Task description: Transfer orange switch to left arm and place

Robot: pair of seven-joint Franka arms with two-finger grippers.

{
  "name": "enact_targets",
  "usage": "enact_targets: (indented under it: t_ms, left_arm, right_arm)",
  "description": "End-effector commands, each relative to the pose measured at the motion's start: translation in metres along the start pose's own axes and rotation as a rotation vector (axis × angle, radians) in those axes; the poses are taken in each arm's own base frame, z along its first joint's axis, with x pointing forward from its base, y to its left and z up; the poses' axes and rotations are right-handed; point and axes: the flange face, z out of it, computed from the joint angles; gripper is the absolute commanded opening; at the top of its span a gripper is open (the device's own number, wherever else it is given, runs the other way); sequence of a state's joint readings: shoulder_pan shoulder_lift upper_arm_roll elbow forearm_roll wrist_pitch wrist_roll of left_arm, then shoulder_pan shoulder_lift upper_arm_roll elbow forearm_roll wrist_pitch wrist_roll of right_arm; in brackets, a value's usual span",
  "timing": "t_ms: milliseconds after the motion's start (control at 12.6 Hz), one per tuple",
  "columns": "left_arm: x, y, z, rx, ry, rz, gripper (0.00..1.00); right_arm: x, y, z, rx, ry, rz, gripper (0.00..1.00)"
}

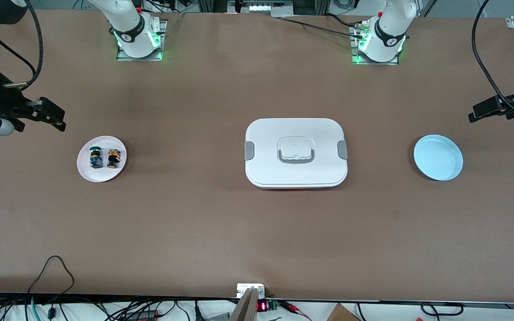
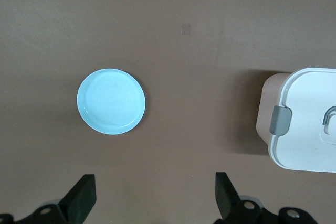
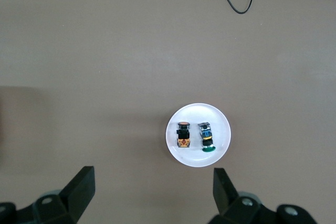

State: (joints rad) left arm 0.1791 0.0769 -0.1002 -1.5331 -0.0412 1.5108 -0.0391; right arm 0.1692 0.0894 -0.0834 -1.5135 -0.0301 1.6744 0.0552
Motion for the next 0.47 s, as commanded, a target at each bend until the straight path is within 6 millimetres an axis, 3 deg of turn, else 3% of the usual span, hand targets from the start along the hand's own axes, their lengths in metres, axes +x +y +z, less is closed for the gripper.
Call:
enact_targets:
  t_ms: [0, 396]
  left_arm:
    - [0.0037, -0.001, -0.0054, -0.013, 0.009, 0.024, 1.0]
    - [0.0037, -0.0012, -0.0054, -0.011, 0.009, 0.024, 1.0]
  right_arm:
    - [-0.004, 0.0011, -0.0059, 0.007, 0.002, 0.007, 1.0]
    - [-0.0023, -0.0014, -0.007, -0.004, 0.012, 0.0, 1.0]
